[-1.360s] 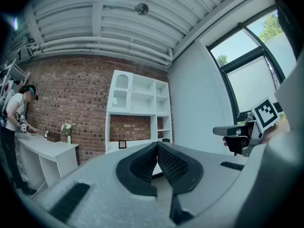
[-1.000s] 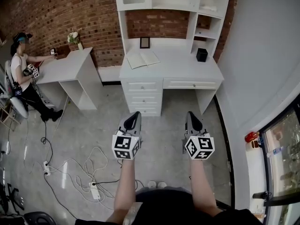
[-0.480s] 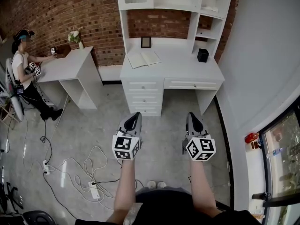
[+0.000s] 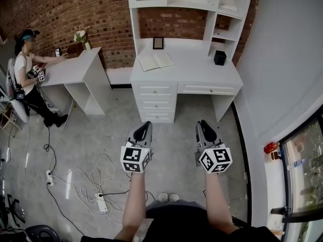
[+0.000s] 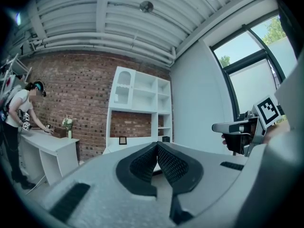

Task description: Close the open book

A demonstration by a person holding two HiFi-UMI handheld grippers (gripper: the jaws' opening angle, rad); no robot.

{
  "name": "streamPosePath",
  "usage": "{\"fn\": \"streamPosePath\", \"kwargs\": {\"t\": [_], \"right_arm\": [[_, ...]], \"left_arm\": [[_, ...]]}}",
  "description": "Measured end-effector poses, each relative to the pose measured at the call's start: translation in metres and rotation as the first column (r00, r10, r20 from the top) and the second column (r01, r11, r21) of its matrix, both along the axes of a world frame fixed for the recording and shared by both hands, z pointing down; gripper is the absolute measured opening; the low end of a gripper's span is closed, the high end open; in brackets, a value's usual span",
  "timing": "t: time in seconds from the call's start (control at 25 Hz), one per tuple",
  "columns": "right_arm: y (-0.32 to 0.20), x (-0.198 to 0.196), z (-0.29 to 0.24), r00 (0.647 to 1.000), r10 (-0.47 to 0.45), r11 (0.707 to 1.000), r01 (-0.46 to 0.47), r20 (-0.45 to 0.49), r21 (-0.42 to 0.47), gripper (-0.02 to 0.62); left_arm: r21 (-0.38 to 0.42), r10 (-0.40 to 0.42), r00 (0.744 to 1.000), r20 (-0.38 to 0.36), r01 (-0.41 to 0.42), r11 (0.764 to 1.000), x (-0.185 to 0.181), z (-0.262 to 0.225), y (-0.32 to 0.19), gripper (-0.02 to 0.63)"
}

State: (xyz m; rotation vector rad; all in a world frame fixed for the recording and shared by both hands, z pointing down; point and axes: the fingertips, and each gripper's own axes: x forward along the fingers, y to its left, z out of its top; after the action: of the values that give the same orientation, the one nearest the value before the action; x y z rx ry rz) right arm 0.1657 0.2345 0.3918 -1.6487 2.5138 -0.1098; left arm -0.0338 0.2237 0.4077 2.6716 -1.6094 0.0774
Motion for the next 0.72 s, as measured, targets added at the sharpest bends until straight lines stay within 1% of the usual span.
{"fn": "streamPosePath", "kwargs": {"t": [0.2,0.36,0.72], "right_arm": [[0.002,-0.004,-0.010,1.000,-0.024,0.999,0.023,0.009,0.038,0.108],[0.002,-0.002,-0.006,1.000,-0.011,0.999,0.010,0.016,0.034,0.154],[-0.003,-0.004,0.020,1.000,-0.006,1.000,0.006,0.017,-0.025,0.167]], "left_arm": [[-0.007,-0.009,1.000,-0.003,0.009,1.000,-0.004,0.002,0.002,0.009],[-0.015,-0.008,1.000,-0.003,0.008,1.000,-0.004,0.006,0.004,0.009],[-0.065,-0.007,1.000,-0.010,0.006,0.998,-0.009,0.032,0.002,0.009]]}}
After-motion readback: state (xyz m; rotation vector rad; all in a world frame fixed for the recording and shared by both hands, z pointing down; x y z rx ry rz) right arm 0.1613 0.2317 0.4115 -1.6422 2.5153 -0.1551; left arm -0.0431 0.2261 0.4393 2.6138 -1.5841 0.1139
